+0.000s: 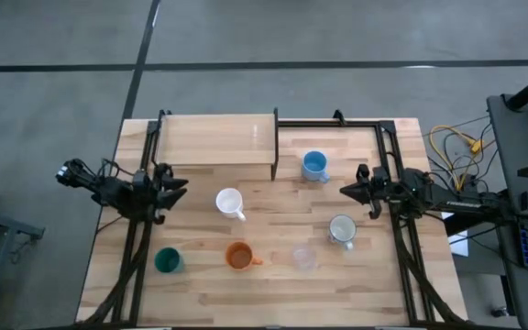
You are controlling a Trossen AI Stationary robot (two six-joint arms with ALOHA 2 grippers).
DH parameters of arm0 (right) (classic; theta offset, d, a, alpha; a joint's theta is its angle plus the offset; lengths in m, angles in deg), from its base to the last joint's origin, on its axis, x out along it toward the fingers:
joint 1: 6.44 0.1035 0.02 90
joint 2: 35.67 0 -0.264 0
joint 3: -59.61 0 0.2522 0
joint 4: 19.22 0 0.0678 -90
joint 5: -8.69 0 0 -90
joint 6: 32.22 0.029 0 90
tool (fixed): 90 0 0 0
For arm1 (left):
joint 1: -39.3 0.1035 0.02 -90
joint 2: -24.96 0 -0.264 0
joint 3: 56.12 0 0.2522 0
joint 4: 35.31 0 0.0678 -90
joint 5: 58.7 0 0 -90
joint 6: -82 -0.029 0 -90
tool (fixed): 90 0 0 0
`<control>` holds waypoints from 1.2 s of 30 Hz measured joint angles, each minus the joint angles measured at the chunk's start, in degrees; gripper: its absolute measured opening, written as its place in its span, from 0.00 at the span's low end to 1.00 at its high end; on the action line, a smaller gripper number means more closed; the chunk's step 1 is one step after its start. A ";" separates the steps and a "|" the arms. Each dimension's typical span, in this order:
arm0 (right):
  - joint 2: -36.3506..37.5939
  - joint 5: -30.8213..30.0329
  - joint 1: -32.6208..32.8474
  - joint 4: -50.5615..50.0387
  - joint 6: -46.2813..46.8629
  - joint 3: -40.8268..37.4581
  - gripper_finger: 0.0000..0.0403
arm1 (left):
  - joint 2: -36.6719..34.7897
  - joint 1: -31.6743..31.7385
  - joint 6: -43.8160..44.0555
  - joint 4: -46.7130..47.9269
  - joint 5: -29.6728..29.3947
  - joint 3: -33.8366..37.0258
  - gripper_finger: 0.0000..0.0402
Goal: Stack small to large cups/mugs on shelf
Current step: Put the blue patterned mug on the shelf
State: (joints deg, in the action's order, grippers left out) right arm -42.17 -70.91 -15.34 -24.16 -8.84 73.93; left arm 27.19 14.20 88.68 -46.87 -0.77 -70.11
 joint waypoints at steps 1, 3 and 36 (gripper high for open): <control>-0.02 -0.03 -0.01 0.42 -0.69 0.00 0.02 | 0.04 0.00 -0.02 -0.77 -0.01 0.00 0.30; 0.01 -0.63 0.00 1.29 -1.25 0.00 0.02 | -0.04 0.01 -0.04 -2.08 -0.05 0.00 0.30; -28.71 -9.18 0.48 -17.80 2.69 35.15 0.02 | 0.73 0.00 -11.65 -8.75 -8.57 -0.34 0.30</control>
State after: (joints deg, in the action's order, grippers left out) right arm -70.88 -80.10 -14.86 -41.96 -6.16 109.08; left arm 27.92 14.20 77.02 -55.61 -9.34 -70.45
